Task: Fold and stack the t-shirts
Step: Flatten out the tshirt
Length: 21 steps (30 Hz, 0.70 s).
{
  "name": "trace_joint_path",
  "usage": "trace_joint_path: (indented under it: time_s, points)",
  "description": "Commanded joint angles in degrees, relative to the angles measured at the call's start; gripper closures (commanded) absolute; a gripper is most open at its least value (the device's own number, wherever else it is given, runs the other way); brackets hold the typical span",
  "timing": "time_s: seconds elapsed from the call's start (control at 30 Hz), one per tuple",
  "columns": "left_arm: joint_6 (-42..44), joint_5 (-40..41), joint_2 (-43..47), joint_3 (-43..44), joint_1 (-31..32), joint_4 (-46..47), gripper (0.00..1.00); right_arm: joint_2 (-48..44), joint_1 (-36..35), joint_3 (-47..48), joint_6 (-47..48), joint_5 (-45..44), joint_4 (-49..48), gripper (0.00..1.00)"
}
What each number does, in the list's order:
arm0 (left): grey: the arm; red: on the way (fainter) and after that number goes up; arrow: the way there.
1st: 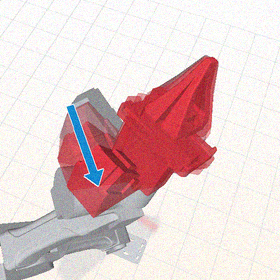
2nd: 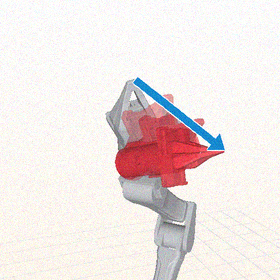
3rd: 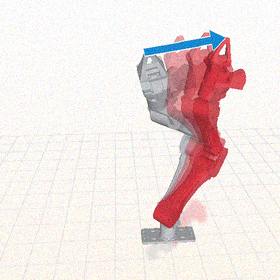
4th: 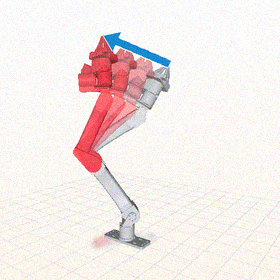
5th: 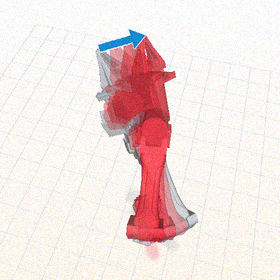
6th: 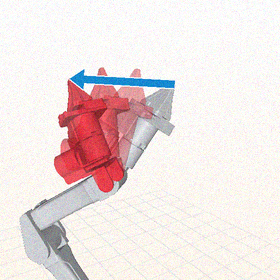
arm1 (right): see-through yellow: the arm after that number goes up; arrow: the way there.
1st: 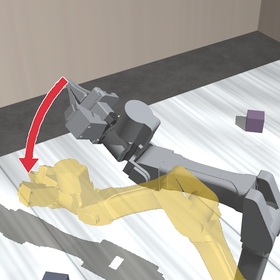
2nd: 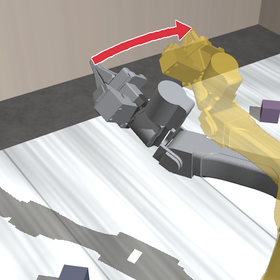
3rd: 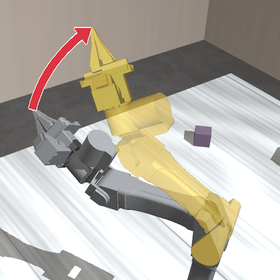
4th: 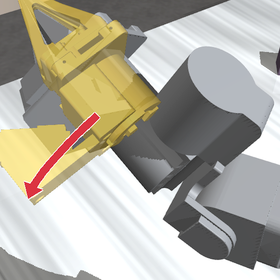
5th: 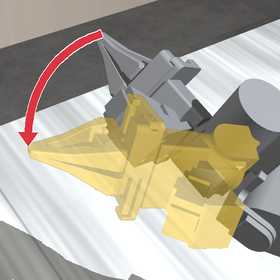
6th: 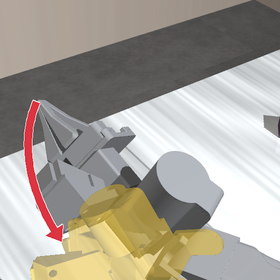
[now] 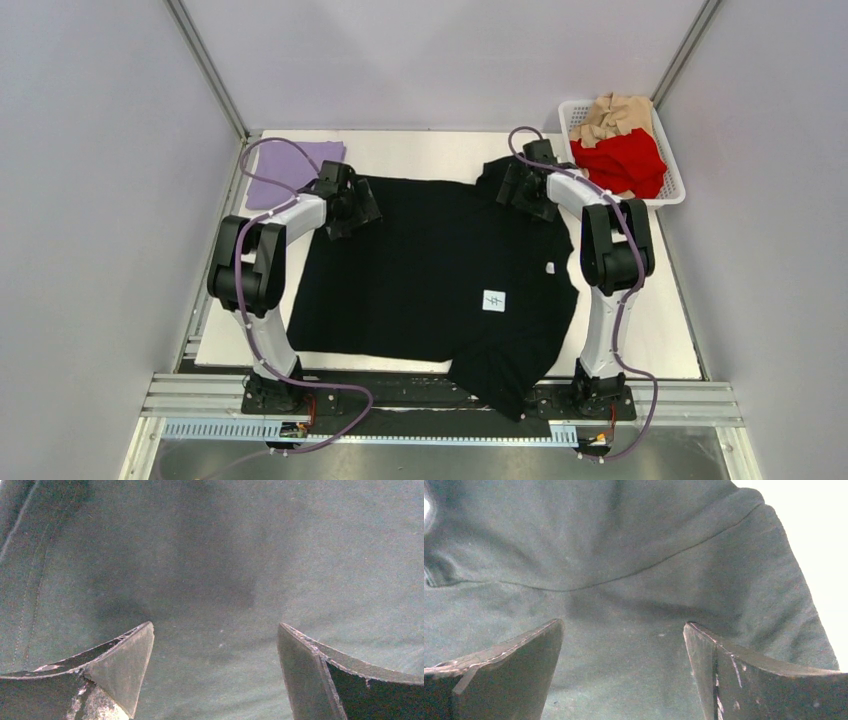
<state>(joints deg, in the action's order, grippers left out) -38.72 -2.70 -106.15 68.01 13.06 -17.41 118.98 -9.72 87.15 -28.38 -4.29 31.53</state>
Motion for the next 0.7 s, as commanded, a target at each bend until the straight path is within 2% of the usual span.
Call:
trace_joint_path:
  time_s: [0.0,0.13,0.37,0.5,0.67]
  points:
    - [-1.09,-0.9,-4.96,4.22,0.21,0.75,0.0,7.34,3.48,5.06,0.19,-2.34,1.49,0.0]
    - [-1.47,-1.56,-9.01,8.22,0.21,0.3,0.0,12.6,5.14,12.08,0.77,-0.19,1.86,0.0]
    - [-1.47,0.62,-13.26,13.84,0.21,-1.58,0.0,19.6,6.69,25.24,2.77,-2.2,3.31,0.0]
    - [-0.7,0.84,-14.07,16.67,0.13,-2.79,0.0,19.89,6.81,27.41,3.39,-2.03,3.37,0.0]
    - [0.6,0.81,-10.61,17.75,0.2,-3.32,0.0,15.28,6.07,26.66,4.65,-0.5,3.08,0.0]
